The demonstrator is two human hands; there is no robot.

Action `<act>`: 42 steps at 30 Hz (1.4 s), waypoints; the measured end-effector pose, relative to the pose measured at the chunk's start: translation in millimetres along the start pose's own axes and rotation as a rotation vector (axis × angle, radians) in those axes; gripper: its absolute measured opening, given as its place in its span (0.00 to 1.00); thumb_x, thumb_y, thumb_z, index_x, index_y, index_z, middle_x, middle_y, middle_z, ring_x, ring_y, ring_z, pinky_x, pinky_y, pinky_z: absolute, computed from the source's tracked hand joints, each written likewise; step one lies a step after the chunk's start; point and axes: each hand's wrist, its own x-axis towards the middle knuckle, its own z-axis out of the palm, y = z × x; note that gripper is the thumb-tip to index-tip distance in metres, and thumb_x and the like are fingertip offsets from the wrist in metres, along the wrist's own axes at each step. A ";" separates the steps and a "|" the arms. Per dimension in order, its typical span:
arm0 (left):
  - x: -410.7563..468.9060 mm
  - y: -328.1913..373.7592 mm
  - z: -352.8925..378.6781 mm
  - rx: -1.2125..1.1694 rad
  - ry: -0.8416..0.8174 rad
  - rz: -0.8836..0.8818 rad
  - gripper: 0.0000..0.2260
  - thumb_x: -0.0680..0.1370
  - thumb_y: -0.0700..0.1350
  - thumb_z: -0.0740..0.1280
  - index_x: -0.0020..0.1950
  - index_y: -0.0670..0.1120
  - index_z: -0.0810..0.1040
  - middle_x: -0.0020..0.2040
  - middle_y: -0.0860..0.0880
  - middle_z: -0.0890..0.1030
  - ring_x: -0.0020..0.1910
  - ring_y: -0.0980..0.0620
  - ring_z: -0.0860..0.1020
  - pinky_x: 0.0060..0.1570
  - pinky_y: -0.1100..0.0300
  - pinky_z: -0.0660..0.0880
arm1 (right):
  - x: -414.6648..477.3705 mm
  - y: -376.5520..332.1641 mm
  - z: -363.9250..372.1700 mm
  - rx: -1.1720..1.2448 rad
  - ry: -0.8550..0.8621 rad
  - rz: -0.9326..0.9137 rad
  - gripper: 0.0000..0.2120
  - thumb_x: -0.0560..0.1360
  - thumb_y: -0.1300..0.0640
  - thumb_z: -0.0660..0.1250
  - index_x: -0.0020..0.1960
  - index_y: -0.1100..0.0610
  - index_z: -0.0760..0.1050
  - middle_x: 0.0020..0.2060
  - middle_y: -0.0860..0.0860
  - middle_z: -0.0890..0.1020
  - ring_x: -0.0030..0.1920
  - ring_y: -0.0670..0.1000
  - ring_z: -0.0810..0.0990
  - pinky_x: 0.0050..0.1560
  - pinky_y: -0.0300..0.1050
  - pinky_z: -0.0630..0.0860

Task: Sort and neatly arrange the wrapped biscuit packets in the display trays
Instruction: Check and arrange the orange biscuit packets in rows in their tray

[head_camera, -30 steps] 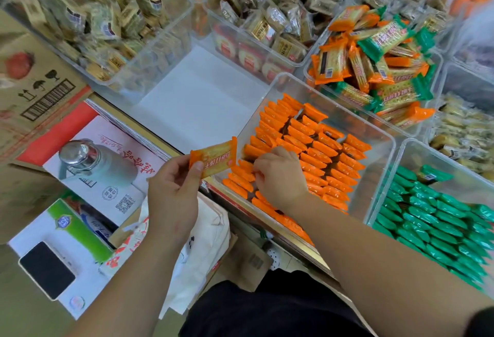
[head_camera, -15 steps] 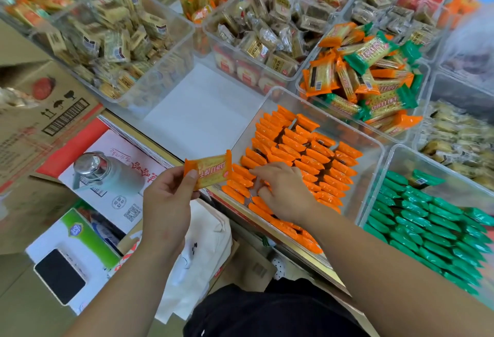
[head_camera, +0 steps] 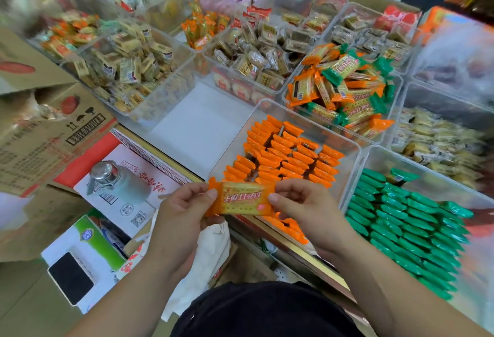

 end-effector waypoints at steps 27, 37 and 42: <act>-70.3 19.4 -10.9 -0.079 -0.244 0.011 0.16 0.70 0.38 0.71 0.57 0.45 0.78 0.44 0.38 0.83 0.41 0.44 0.81 0.41 0.55 0.80 | -67.6 5.5 -5.8 0.725 -0.050 0.267 0.14 0.69 0.64 0.72 0.53 0.55 0.75 0.51 0.63 0.84 0.42 0.56 0.85 0.34 0.44 0.81; -78.6 23.0 -10.5 0.273 -0.156 0.249 0.09 0.77 0.31 0.68 0.49 0.42 0.86 0.38 0.42 0.85 0.36 0.49 0.82 0.39 0.63 0.79 | -76.3 -3.6 -17.4 0.661 -0.079 0.191 0.11 0.69 0.69 0.68 0.51 0.67 0.82 0.37 0.60 0.81 0.35 0.51 0.79 0.35 0.39 0.80; -70.7 29.7 -9.0 0.159 -0.139 0.009 0.11 0.78 0.39 0.69 0.35 0.42 0.83 0.32 0.43 0.76 0.27 0.52 0.71 0.31 0.59 0.69 | -75.1 -3.9 -13.9 0.480 -0.077 0.266 0.10 0.70 0.58 0.72 0.32 0.58 0.75 0.28 0.52 0.71 0.26 0.47 0.67 0.26 0.37 0.64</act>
